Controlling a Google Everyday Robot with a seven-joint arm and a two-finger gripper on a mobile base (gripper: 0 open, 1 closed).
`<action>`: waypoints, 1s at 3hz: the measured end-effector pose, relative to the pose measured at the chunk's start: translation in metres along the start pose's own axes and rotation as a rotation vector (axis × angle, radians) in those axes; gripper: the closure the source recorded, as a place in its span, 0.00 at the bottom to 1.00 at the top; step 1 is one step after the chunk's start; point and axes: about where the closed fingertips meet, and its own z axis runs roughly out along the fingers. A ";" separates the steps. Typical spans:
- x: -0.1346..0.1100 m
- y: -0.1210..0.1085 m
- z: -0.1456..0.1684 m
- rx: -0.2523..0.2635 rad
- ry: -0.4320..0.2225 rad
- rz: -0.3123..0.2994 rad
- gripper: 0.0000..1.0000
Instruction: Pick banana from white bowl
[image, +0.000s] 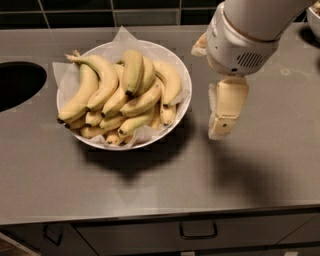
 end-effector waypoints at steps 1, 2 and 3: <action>0.000 0.000 0.000 0.000 0.000 0.000 0.00; -0.016 -0.012 -0.011 0.032 0.002 -0.087 0.00; -0.046 -0.036 -0.026 0.064 0.012 -0.260 0.00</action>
Offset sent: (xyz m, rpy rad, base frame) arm 0.0168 0.0302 0.0387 -0.0623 -0.1109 0.1821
